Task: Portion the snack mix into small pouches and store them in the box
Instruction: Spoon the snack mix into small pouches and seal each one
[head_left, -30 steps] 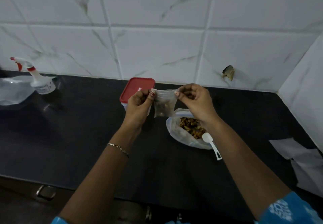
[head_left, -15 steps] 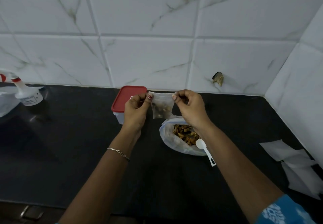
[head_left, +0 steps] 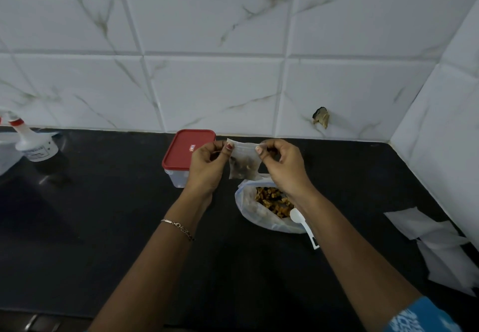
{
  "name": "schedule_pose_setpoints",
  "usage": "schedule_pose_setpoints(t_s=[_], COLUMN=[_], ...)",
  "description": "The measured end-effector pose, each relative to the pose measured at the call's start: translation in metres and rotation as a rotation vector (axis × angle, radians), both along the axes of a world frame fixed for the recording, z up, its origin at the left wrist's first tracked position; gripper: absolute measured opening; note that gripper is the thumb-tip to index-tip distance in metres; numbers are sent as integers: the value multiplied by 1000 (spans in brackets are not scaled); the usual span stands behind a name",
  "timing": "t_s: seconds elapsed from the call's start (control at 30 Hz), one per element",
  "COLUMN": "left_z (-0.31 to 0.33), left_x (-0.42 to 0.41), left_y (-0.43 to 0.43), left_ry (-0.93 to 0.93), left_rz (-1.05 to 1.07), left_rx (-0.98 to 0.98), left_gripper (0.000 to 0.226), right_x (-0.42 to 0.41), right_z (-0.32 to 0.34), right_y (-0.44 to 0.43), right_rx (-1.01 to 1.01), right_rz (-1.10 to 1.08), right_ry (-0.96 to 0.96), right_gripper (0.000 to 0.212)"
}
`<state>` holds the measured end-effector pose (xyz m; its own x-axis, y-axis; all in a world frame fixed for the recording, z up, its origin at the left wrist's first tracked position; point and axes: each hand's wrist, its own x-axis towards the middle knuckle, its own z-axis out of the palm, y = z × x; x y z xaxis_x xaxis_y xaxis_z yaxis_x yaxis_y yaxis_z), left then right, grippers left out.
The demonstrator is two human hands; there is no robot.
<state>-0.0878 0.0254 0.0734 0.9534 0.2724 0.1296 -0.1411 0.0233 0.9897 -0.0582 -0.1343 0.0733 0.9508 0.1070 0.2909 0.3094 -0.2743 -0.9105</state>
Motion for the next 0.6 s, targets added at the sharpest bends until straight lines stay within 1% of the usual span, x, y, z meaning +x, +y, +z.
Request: schedule_pose_setpoints(t_s=[0.07, 0.2, 0.4, 0.5, 0.6], left_z=[0, -3, -2, -3, -3], left_x=[1, 0, -1, -2, -3], left_y=[2, 2, 0, -4, -8], left_ry=[-9, -13, -2, 5, 27], left_rz=[-29, -111, -77, -106, -122], left_rx=[-31, -46, -88, -89, -103], left_gripper=[13, 8, 9, 11, 11], right_x=[1, 0, -3, -5, -4], right_z=[2, 5, 1, -2, -3], right_y=[0, 1, 2, 6, 10], right_rx=[-9, -9, 57, 24, 15], right_rz=[-32, -17, 82, 52, 4], right_ry=[-24, -15, 77, 78, 74], right_gripper=[11, 11, 12, 15, 10])
